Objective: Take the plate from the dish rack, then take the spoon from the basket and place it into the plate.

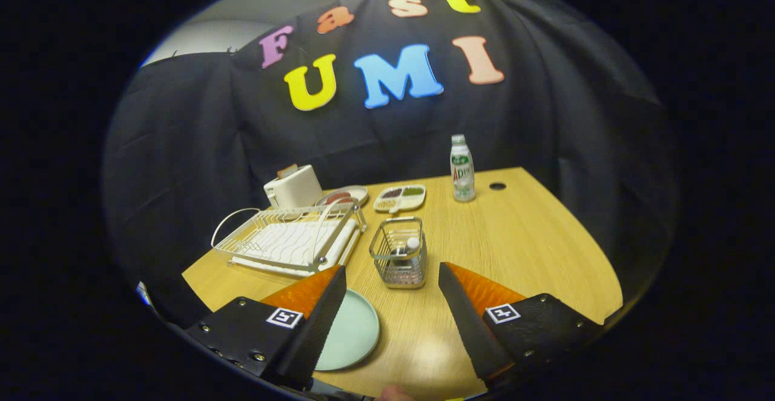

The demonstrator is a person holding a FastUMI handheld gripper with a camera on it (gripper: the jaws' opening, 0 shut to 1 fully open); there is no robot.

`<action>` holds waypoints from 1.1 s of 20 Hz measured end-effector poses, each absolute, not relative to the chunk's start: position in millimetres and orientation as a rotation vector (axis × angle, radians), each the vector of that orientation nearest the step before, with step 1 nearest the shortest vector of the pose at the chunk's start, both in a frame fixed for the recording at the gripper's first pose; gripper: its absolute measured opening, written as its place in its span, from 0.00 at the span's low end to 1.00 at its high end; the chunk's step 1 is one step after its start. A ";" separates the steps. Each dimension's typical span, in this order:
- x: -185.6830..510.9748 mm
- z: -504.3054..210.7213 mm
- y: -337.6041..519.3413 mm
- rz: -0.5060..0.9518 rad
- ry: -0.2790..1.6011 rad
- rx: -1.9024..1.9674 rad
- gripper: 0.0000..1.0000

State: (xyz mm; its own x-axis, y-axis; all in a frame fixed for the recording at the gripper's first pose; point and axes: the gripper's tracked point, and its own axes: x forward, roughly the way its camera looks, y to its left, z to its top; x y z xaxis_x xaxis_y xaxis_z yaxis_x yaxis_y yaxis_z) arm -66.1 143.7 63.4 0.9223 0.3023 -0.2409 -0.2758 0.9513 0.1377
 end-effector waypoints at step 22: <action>57.0 40.9 154.3 0.233 -0.031 0.088 0.22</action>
